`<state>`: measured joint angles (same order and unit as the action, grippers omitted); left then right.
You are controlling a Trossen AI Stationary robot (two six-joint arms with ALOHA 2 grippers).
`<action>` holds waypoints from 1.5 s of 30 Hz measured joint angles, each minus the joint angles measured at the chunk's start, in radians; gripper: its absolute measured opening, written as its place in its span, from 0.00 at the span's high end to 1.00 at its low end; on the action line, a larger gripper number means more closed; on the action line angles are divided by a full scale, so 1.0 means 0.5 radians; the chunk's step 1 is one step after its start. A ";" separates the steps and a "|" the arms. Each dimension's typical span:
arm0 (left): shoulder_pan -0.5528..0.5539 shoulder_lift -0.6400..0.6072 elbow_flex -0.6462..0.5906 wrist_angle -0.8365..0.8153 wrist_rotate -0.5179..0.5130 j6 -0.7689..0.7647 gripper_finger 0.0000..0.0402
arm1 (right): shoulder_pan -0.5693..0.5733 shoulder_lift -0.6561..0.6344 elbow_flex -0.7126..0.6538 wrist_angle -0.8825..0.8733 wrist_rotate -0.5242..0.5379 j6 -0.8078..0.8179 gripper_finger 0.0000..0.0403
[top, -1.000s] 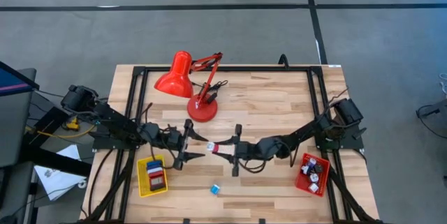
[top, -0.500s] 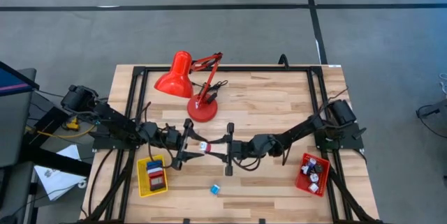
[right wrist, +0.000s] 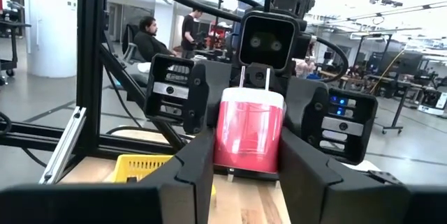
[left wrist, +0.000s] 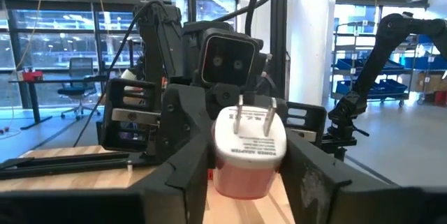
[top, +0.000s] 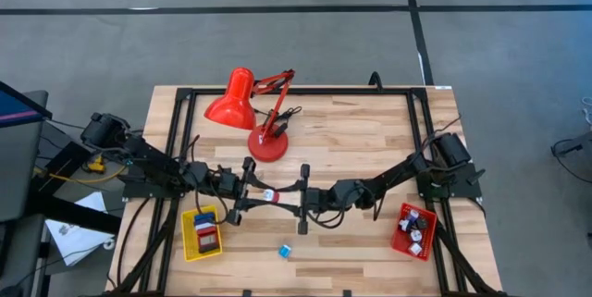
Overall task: Pick & Place Office items
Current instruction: Put the pink charger adapter into the red bin
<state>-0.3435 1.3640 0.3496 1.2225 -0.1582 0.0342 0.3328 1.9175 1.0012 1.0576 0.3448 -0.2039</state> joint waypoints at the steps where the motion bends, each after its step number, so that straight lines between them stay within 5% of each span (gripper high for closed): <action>1: 0.000 0.000 0.000 0.002 -0.001 0.001 0.66 | 0.000 0.001 0.000 0.000 0.001 0.008 0.70; 11: 0.000 0.000 -0.001 -0.018 0.010 -0.034 0.63 | 0.000 -0.005 0.000 -0.072 -0.011 0.019 0.59; 22: 0.000 0.003 0.001 -0.386 0.009 -0.204 0.65 | 0.068 -0.127 0.001 -0.757 0.015 0.051 0.43; 27: -0.001 0.000 0.003 -0.639 -0.103 -0.192 0.65 | 0.047 -0.324 0.000 -1.192 0.163 0.609 0.31; 35: 0.000 0.000 0.139 -1.209 -0.670 0.039 0.65 | -0.144 -0.591 0.000 -1.859 0.090 1.662 0.23; 45: 0.053 0.000 0.356 -1.686 -0.931 0.043 0.65 | -0.291 -0.341 0.414 -2.382 0.093 1.777 0.23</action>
<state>-0.3170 1.3640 0.5278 0.3795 -0.6239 0.0555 0.1876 1.7468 1.2083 -0.1333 0.3914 0.6847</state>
